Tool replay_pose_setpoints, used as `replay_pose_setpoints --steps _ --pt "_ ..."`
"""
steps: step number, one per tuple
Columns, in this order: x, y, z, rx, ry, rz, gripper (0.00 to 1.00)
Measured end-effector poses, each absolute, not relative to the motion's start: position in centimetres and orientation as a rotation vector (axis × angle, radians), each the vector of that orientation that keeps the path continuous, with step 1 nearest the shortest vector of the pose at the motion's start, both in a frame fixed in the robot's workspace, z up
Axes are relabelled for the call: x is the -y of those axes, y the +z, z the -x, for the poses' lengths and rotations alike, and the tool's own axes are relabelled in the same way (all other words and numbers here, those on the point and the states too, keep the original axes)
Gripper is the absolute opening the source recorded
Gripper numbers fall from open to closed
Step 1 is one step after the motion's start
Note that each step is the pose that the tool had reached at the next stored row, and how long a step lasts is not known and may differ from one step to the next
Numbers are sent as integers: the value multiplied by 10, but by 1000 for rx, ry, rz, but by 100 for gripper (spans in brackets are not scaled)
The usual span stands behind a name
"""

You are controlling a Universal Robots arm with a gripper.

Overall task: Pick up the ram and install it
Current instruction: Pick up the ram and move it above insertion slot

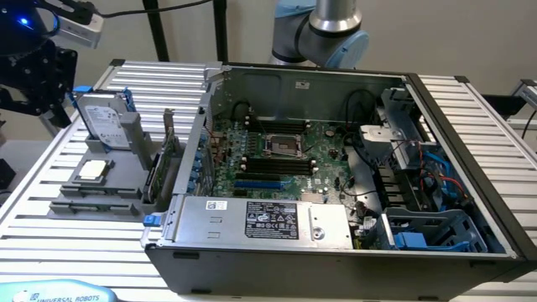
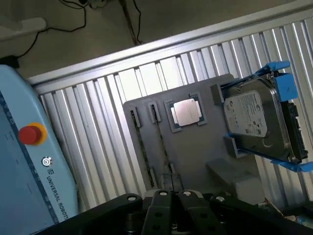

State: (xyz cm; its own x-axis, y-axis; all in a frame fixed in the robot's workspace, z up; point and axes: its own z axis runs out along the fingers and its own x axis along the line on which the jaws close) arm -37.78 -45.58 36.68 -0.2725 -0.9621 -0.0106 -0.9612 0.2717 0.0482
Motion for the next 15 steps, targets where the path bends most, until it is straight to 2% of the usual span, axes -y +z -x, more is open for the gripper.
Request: replay_pose_setpoints --steps 15 --pt "461 361 378 2298 -67 -2104 11"
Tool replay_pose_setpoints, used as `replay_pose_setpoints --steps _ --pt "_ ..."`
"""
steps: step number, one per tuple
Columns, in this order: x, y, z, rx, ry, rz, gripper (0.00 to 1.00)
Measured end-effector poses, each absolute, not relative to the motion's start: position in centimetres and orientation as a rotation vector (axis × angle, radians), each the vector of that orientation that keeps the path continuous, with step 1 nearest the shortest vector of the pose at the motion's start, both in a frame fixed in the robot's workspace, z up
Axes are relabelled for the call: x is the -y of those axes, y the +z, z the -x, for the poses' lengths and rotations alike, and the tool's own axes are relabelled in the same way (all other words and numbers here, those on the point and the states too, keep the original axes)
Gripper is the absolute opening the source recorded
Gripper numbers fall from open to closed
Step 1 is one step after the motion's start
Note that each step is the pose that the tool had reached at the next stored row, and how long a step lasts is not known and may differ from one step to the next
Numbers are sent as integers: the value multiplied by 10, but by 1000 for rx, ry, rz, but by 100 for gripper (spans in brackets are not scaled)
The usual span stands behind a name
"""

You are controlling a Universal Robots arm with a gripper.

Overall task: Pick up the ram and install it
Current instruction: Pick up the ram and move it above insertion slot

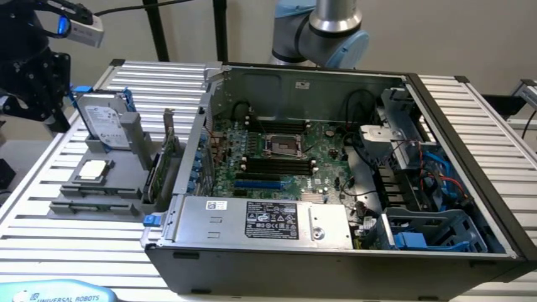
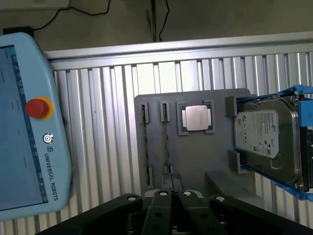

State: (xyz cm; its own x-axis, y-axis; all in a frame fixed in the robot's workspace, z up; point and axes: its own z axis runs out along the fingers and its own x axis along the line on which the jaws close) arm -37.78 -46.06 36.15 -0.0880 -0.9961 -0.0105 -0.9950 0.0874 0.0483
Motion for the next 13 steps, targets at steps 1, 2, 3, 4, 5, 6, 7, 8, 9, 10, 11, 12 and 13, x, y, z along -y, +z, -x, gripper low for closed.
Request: replay_pose_setpoints --steps 1,2,3,4,5,6,7,8,9,10,11,12,13 --pt "462 361 378 2295 -66 -2108 11" --pt "464 360 378 2292 -66 -2111 11" --pt "466 360 378 2290 -66 -2113 11" --pt "467 359 378 2288 -66 -2115 11" --pt "469 358 378 2286 -66 -2117 11" --pt "471 357 378 2284 -66 -2119 11" --pt "472 356 378 2282 -66 -2122 11" --pt "473 355 378 2279 -66 -2124 12" --pt "474 354 378 2276 -66 -2127 18" --pt "476 353 378 2274 -66 -2130 24" --pt "477 351 378 2272 -66 -2132 24" --pt "478 349 378 2269 -66 -2135 30" --pt "479 348 378 2267 -66 -2137 30"
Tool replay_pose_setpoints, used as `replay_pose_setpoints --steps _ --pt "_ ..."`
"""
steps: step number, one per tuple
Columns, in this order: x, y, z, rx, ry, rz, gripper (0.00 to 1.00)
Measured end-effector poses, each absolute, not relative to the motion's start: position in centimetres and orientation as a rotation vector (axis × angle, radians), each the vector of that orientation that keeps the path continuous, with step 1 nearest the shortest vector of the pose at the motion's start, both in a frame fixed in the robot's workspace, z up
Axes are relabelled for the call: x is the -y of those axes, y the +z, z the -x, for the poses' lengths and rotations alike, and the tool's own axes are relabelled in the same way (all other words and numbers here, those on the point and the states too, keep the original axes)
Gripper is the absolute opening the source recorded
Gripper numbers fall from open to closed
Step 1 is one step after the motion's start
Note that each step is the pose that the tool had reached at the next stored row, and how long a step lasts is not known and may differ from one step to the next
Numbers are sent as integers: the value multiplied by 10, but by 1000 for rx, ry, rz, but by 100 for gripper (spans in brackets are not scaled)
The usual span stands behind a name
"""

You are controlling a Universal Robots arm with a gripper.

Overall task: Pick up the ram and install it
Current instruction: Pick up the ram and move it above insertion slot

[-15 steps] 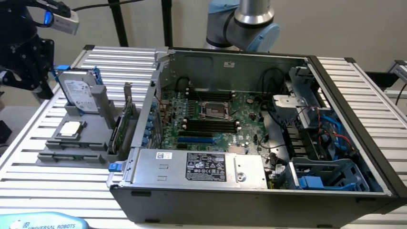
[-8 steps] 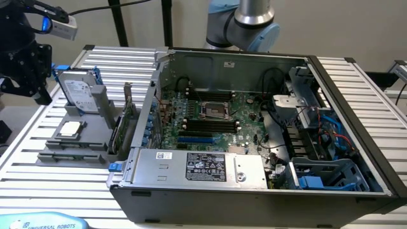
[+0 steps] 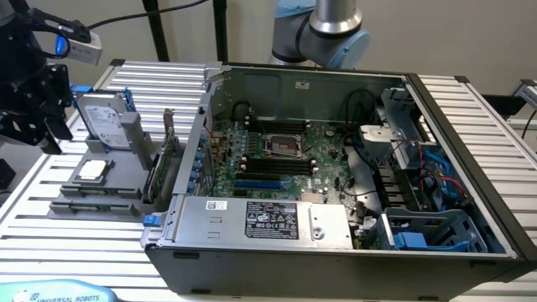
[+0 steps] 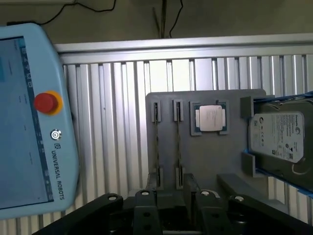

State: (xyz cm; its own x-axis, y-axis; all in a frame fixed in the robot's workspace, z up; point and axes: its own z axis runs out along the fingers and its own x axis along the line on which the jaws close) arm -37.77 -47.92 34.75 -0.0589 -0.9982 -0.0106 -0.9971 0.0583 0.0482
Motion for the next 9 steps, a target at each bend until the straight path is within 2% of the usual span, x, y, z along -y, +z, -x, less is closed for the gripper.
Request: replay_pose_setpoints --steps 1,9 --pt "480 346 378 2264 -66 -2140 36" --pt "482 331 377 2252 -65 -2153 36"
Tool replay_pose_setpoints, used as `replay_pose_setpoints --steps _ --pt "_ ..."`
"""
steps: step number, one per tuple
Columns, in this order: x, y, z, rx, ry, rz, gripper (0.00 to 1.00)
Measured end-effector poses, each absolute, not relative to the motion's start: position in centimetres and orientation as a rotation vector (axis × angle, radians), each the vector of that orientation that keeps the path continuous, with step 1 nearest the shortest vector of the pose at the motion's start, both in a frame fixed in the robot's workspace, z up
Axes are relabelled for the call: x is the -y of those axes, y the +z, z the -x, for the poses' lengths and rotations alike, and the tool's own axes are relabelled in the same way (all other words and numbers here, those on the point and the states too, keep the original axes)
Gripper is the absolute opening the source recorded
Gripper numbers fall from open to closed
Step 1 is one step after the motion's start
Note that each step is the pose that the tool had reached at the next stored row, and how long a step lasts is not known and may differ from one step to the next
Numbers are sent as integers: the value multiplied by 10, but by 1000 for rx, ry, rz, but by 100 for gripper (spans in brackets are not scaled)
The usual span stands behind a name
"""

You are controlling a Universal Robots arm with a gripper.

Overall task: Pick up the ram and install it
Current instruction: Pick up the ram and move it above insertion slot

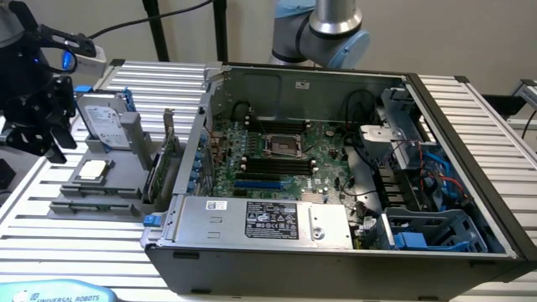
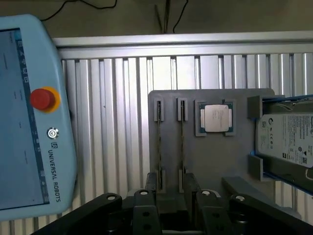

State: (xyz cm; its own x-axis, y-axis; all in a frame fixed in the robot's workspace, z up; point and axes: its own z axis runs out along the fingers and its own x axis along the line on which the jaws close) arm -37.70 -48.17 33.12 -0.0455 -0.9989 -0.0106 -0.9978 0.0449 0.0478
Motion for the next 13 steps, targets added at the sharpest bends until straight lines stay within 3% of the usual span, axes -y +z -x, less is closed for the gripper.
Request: replay_pose_setpoints --steps 13 --pt "483 307 376 2247 -64 -2159 36"
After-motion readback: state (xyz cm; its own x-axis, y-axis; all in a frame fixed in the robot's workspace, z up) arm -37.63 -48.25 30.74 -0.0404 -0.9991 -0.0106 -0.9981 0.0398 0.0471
